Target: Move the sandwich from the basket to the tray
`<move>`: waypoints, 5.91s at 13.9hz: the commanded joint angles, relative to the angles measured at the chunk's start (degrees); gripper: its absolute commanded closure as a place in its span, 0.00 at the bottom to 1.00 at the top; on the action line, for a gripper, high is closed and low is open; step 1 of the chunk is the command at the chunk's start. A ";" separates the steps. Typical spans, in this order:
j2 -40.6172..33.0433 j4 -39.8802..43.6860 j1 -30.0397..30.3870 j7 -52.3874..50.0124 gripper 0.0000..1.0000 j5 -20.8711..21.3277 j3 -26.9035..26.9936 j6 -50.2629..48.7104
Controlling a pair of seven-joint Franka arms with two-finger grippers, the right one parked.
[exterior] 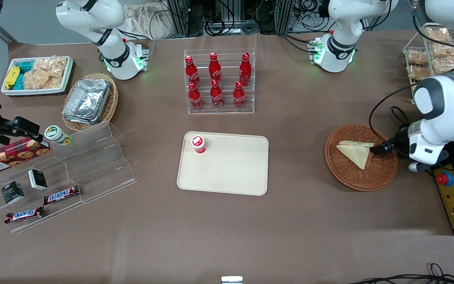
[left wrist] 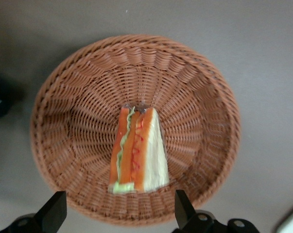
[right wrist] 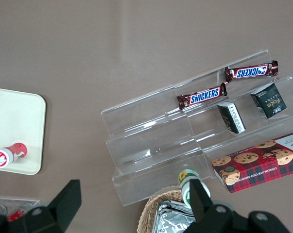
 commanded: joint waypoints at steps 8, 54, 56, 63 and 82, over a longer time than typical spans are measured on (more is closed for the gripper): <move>8.05 -3.27 0.60 -0.65 0.15 -6.60 -0.47 11.81; 37.85 40.06 -21.11 -46.53 0.76 38.38 -30.97 -9.63; 37.76 40.32 -21.11 -46.79 0.52 38.21 -31.06 -9.55; 32.51 42.61 -20.59 -53.46 0.00 37.59 -31.32 -11.38; -3.53 34.01 -8.09 -20.29 0.00 13.96 -14.48 -34.16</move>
